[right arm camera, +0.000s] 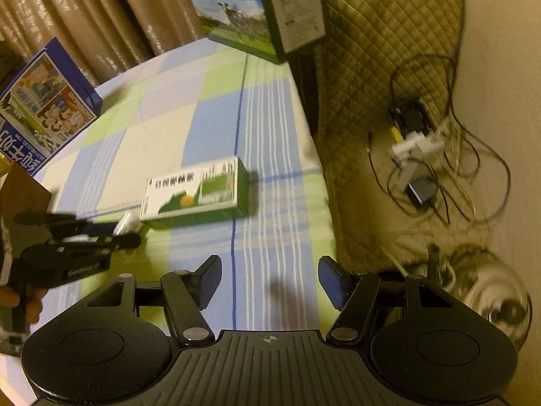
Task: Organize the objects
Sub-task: 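Grasp white pill bottle with left gripper while right gripper grasps green spray box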
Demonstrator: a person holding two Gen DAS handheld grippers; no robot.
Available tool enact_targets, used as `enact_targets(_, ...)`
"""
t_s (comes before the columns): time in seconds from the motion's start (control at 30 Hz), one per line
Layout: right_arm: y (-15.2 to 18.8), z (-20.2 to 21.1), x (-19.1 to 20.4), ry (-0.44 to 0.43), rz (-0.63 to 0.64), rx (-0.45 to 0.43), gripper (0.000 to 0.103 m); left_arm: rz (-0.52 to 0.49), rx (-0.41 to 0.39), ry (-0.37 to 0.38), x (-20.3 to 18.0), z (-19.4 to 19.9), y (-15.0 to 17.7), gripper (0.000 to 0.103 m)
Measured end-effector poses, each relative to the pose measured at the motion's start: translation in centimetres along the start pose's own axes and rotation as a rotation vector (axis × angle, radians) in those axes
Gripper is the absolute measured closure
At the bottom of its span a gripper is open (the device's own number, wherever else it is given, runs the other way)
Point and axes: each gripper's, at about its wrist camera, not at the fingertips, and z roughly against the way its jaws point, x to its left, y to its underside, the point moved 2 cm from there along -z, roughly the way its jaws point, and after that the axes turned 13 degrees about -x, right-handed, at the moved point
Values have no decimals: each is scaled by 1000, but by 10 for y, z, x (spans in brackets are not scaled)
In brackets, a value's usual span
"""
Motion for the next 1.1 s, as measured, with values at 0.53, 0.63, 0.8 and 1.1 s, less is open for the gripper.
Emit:
enact_targets(0.53, -61, -86, 22, -285, 45, -77, 42, 311, 66, -298, 85, 76, 63, 81)
enact_targets(0.63, -60, -105, 25, -318, 52, -45, 42, 332, 71, -325, 90, 86, 73, 81)
enact_targets(0.8, -52, -108, 30, -385, 44, 25, 42, 362, 82, -344, 92, 96, 83, 81)
enact_targets(1.1, -4, -63, 71, -504, 109, 107, 42, 386, 86, -347, 87, 97, 85, 81)
